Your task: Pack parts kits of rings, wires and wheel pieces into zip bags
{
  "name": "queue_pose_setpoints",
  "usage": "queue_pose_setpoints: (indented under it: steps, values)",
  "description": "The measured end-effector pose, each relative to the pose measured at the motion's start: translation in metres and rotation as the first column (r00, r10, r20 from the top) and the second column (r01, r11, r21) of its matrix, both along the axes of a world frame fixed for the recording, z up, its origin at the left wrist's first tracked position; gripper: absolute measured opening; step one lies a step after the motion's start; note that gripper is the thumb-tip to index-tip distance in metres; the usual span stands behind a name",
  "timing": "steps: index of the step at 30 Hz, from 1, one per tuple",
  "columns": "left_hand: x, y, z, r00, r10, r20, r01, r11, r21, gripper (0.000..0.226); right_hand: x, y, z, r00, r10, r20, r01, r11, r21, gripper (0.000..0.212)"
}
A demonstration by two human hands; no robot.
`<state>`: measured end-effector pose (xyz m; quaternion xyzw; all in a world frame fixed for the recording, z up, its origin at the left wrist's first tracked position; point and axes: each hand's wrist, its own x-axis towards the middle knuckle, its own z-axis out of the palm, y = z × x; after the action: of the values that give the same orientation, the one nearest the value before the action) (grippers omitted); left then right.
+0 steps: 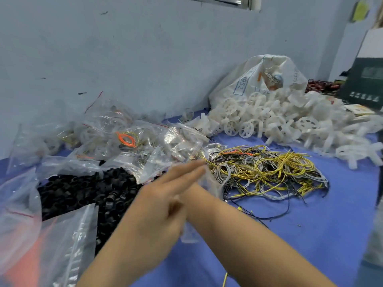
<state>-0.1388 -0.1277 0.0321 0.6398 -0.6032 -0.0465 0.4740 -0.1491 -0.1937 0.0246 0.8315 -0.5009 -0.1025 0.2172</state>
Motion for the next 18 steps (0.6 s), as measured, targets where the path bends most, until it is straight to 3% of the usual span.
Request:
queue_pose_setpoints:
  steps: [2, 4, 5, 6, 7, 8, 9, 14, 18]
  values:
    - [0.01, 0.001, -0.005, 0.988, 0.131, -0.08, -0.132, 0.991, -0.009, 0.08, 0.017, 0.002, 0.0, 0.993, 0.075, -0.091, -0.072, 0.996, 0.043, 0.062]
    - [0.014, -0.002, -0.007, 0.97, 0.234, -0.071, -0.236, 0.972, -0.014, 0.076, 0.025, -0.014, 0.0, 0.934, 0.27, -0.236, -0.27, 0.962, 0.031, 0.062]
    - [0.014, -0.003, -0.007, 0.958, 0.283, -0.051, -0.285, 0.958, -0.019, 0.074, 0.023, -0.033, 0.011, 0.883, 0.408, -0.232, -0.397, 0.913, 0.094, 0.057]
    - [0.015, -0.003, -0.006, 0.944, 0.328, -0.029, -0.329, 0.944, -0.032, 0.072, 0.026, -0.052, 0.02, 0.766, 0.611, -0.199, -0.6, 0.791, 0.119, 0.049]
    - [0.017, -0.002, -0.004, 0.93, 0.366, -0.017, -0.367, 0.929, -0.051, 0.071, 0.032, -0.055, 0.028, 0.712, 0.702, -0.011, -0.695, 0.707, 0.128, 0.038]
    - [0.02, 0.001, -0.003, 0.916, 0.401, -0.016, -0.401, 0.913, -0.076, 0.069, 0.033, -0.047, 0.033, 0.713, 0.696, 0.087, -0.65, 0.608, 0.456, 0.033]
    - [0.023, 0.003, -0.001, 0.901, 0.433, -0.03, -0.434, 0.896, -0.095, 0.068, 0.03, -0.05, 0.042, 0.689, 0.72, 0.075, -0.618, 0.532, 0.579, 0.03]
    - [0.043, 0.013, 0.003, 0.831, 0.55, -0.083, -0.556, 0.818, -0.148, 0.058, 0.037, -0.066, 0.086, 0.73, 0.615, 0.298, -0.636, 0.454, 0.623, 0.029]
    - [0.055, 0.021, 0.002, 0.777, 0.6, -0.188, -0.627, 0.762, -0.161, 0.05, 0.015, -0.086, 0.115, 0.656, 0.568, 0.497, -0.738, 0.344, 0.581, 0.037]
